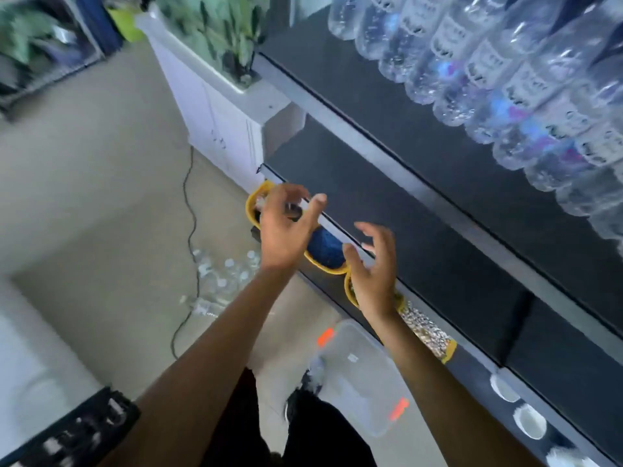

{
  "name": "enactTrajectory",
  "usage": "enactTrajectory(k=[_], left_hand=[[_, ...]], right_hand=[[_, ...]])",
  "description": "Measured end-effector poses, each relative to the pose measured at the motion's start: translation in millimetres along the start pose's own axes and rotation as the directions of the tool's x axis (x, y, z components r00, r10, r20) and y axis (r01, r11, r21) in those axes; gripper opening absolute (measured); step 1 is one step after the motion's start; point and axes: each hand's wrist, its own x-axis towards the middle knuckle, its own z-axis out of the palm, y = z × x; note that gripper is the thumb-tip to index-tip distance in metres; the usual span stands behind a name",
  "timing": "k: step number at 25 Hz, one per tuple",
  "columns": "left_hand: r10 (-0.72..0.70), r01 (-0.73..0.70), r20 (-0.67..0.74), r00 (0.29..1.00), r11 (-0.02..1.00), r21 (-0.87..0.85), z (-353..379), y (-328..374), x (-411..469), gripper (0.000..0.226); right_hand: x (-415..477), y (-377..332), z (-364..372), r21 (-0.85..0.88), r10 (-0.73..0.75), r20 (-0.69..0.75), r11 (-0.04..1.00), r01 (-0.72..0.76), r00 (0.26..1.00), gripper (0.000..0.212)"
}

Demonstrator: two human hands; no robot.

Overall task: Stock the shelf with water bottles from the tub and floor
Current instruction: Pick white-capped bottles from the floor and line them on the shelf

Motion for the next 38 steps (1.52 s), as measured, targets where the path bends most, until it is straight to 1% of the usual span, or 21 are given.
enactTrajectory(k=[3, 5, 8, 10, 13, 15, 17, 19, 21, 23, 24, 26, 28, 29, 31, 33, 36, 38], left_hand=[[-0.06, 0.074, -0.176, 0.982, 0.994, 0.075, -88, -62, 30, 0.035], [-0.075, 0.109, -0.248, 0.966, 0.986, 0.125, -128, -105, 42, 0.034], [-0.102, 0.174, -0.35, 0.931, 0.968, 0.18, -176, -200, 55, 0.036], [-0.117, 0.21, -0.381, 0.917, 0.954, 0.213, -194, -276, 59, 0.037], [-0.159, 0.262, -0.335, 0.929, 0.921, 0.29, -196, -392, 67, 0.042], [-0.193, 0.278, -0.247, 0.949, 0.884, 0.376, -187, -463, 69, 0.043], [-0.219, 0.256, -0.133, 0.967, 0.835, 0.486, -172, -534, 72, 0.046], [-0.251, 0.226, -0.051, 0.967, 0.747, 0.625, -157, -595, 82, 0.053], [-0.296, 0.21, -0.016, 0.955, 0.636, 0.742, -145, -640, 103, 0.061], [-0.371, 0.208, 0.013, 0.929, 0.549, 0.809, -135, -674, 122, 0.06], [-0.397, 0.193, 0.033, 0.917, 0.516, 0.834, -132, -687, 130, 0.055], [-0.42, 0.17, 0.063, 0.905, 0.494, 0.853, -127, -702, 139, 0.048], [-0.406, 0.182, 0.052, 0.913, 0.516, 0.837, -123, -706, 145, 0.05], [-0.397, 0.197, 0.04, 0.917, 0.537, 0.821, -122, -706, 148, 0.051], [-0.405, 0.226, 0.028, 0.914, 0.565, 0.793, -120, -706, 151, 0.048], [-0.407, 0.23, 0.03, 0.913, 0.572, 0.787, -120, -699, 146, 0.043], [-0.347, 0.229, -0.007, 0.938, 0.605, 0.763, -128, -673, 127, 0.041], [-0.298, 0.206, -0.015, 0.954, 0.622, 0.755, -131, -642, 113, 0.042]], right_hand=[[-14, 21, 94, -0.042, -0.025, 0.189, 0.999, 0.033, 0.982, 0.034], [-30, 45, 144, -0.096, -0.006, 0.31, 0.995, 0.038, 0.951, 0.039], [-65, 100, 227, -0.165, 0.029, 0.477, 0.985, 0.056, 0.878, 0.045], [-88, 144, 279, -0.226, 0.08, 0.559, 0.972, 0.059, 0.826, 0.05], [-105, 220, 355, -0.322, 0.189, 0.57, 0.947, 0.005, 0.799, 0.056], [-106, 272, 401, -0.385, 0.248, 0.557, 0.923, -0.018, 0.793, 0.06], [-104, 326, 444, -0.45, 0.326, 0.543, 0.891, -0.059, 0.774, 0.066], [-100, 370, 480, -0.512, 0.422, 0.52, 0.85, -0.124, 0.742, 0.069], [-97, 405, 507, -0.56, 0.505, 0.526, 0.811, -0.168, 0.684, 0.064], [-101, 430, 524, -0.583, 0.537, 0.555, 0.796, -0.163, 0.635, 0.054], [-103, 440, 529, -0.58, 0.53, 0.558, 0.799, -0.156, 0.639, 0.051], [-106, 451, 532, -0.571, 0.469, 0.561, 0.816, -0.091, 0.682, 0.045], [-104, 456, 527, -0.57, 0.396, 0.582, 0.822, 0.009, 0.71, 0.039], [-102, 457, 524, -0.569, 0.379, 0.587, 0.822, 0.031, 0.715, 0.037], [-98, 457, 516, -0.57, 0.38, 0.584, 0.821, 0.03, 0.717, 0.034], [-93, 450, 505, -0.566, 0.375, 0.586, 0.824, 0.032, 0.718, 0.033], [-87, 424, 478, -0.522, 0.32, 0.619, 0.85, 0.072, 0.717, 0.037], [-83, 400, 453, -0.493, 0.273, 0.64, 0.863, 0.111, 0.718, 0.039]])
